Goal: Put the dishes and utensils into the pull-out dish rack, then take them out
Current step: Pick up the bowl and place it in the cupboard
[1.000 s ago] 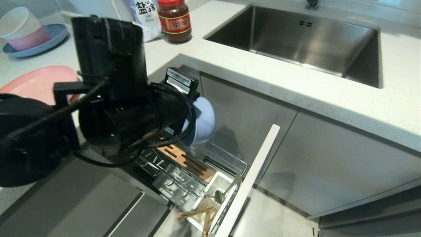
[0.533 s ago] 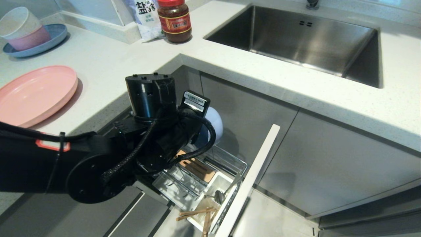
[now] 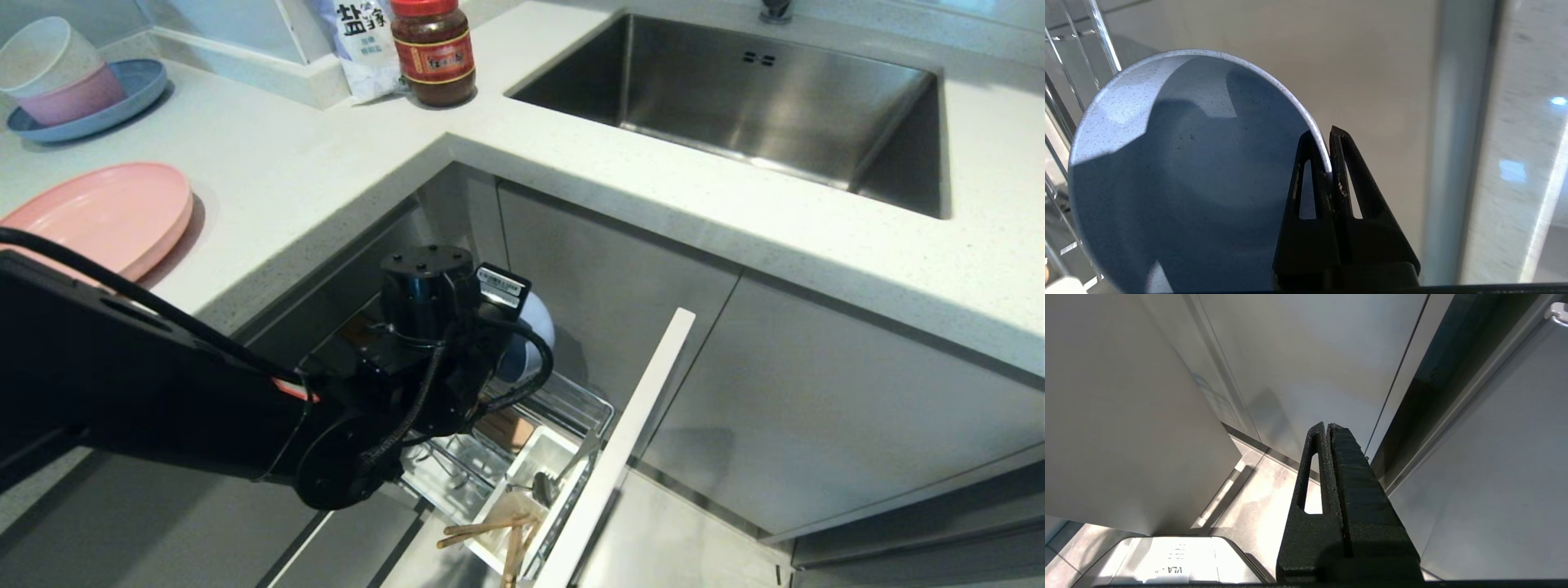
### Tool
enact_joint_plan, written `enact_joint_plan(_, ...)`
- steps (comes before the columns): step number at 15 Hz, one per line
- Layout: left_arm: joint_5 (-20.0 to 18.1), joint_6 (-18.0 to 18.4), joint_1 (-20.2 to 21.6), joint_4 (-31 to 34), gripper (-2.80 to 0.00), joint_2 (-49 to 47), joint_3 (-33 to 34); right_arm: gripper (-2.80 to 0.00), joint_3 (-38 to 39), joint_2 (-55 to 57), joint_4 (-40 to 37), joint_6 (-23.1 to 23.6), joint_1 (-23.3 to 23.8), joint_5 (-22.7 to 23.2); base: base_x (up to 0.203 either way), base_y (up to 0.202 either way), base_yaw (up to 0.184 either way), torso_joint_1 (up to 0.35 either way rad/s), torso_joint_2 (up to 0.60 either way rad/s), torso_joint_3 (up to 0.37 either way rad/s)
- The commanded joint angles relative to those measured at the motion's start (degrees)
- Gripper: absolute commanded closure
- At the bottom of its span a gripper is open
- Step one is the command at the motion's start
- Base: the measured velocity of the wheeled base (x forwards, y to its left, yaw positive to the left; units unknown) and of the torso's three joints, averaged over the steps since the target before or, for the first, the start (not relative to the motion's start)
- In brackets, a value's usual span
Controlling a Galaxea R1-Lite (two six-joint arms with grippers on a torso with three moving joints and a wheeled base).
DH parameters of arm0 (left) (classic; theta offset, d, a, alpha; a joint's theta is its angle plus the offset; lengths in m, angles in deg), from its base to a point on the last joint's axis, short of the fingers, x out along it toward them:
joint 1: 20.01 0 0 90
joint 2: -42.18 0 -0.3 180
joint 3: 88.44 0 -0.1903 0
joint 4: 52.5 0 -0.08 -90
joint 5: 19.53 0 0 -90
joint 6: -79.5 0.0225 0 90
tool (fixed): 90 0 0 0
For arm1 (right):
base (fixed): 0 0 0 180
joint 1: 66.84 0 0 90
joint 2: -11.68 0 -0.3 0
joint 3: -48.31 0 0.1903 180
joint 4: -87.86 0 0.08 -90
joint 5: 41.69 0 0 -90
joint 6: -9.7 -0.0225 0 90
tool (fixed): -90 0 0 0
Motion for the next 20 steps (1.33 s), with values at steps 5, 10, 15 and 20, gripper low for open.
enact_joint_plan(5,0.2,-0.5,1.7,-3.8,0.00,-7.4,-0.4,0.00,0.1,-0.2,0.0,0.0,-0.1,0.0,0.000,0.000,0.000,0.000,0.00,0.000)
enact_joint_plan(10,0.1,-0.5,2.3,-11.9,0.00,-9.3,1.6,0.00,0.1,-0.2,0.0,0.0,-0.1,0.0,0.000,0.000,0.000,0.000,0.00,0.000)
enact_joint_plan(15,-1.5,-0.3,2.6,-23.0,0.00,-10.4,6.0,0.00,0.1,-0.2,0.0,0.0,-0.1,0.0,0.000,0.000,0.000,0.000,0.00,0.000)
enact_joint_plan(20,-3.4,-0.3,3.4,-28.8,0.00,-12.0,7.8,0.00,0.1,-0.2,0.0,0.0,0.0,0.0,0.000,0.000,0.000,0.000,0.00,0.000)
